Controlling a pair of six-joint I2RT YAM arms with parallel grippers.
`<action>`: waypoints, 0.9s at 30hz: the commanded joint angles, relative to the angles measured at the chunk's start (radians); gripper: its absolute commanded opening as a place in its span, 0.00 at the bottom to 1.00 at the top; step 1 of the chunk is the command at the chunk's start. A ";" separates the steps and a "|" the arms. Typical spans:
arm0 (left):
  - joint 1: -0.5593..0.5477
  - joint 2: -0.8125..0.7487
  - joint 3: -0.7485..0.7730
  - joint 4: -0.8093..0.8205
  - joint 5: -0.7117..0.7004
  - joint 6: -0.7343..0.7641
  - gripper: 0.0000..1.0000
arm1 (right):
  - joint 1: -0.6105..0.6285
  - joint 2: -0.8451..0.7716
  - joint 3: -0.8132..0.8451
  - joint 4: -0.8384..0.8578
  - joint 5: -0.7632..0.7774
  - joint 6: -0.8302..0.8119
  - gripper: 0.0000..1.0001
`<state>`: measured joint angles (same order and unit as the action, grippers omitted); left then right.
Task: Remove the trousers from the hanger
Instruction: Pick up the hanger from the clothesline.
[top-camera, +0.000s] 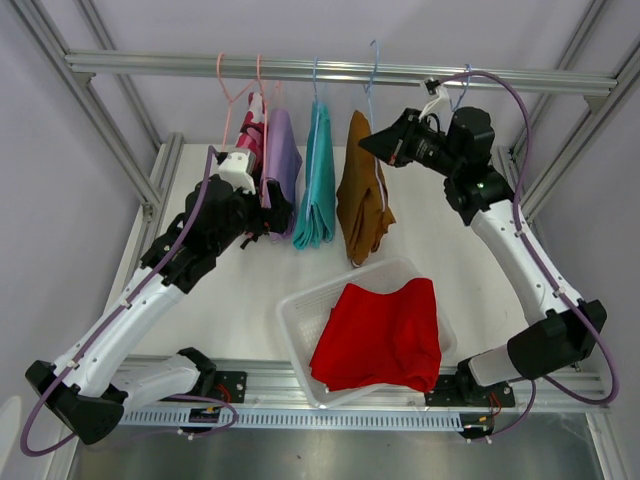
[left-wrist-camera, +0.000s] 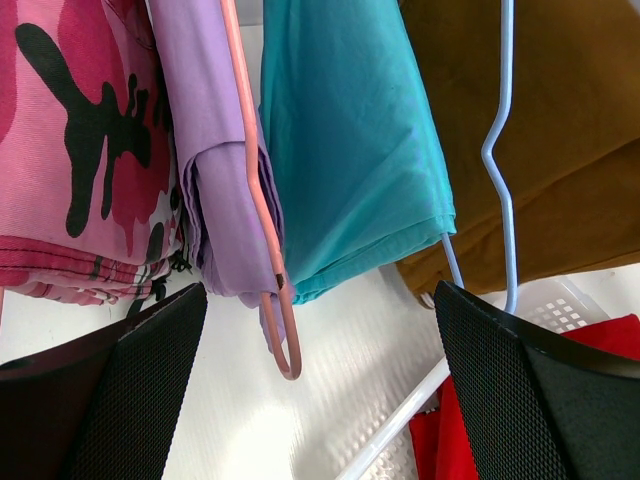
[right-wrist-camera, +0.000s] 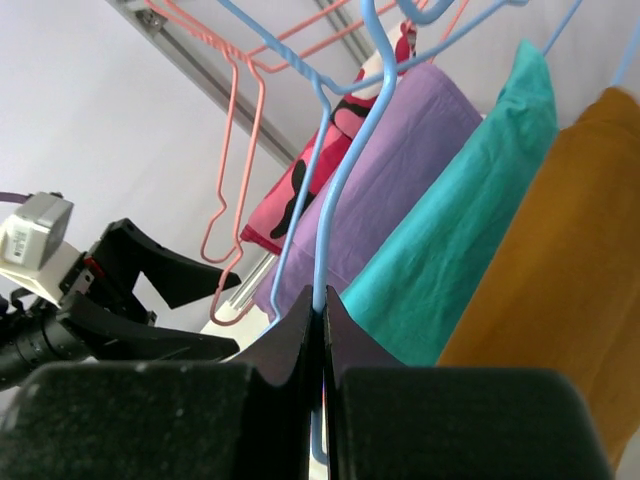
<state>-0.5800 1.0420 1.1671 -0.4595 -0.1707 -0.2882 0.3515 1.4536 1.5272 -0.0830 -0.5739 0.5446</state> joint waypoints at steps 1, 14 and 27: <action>0.012 -0.002 0.043 -0.001 0.023 0.001 0.99 | 0.010 -0.114 0.123 0.128 0.051 -0.034 0.00; 0.012 -0.005 0.046 -0.001 0.031 0.003 1.00 | 0.061 -0.211 0.146 -0.035 0.289 -0.100 0.00; 0.011 -0.003 0.045 0.001 0.045 0.011 0.99 | 0.122 -0.279 0.139 -0.077 0.500 -0.164 0.00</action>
<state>-0.5800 1.0420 1.1675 -0.4595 -0.1471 -0.2874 0.4538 1.2736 1.6173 -0.3557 -0.1799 0.4229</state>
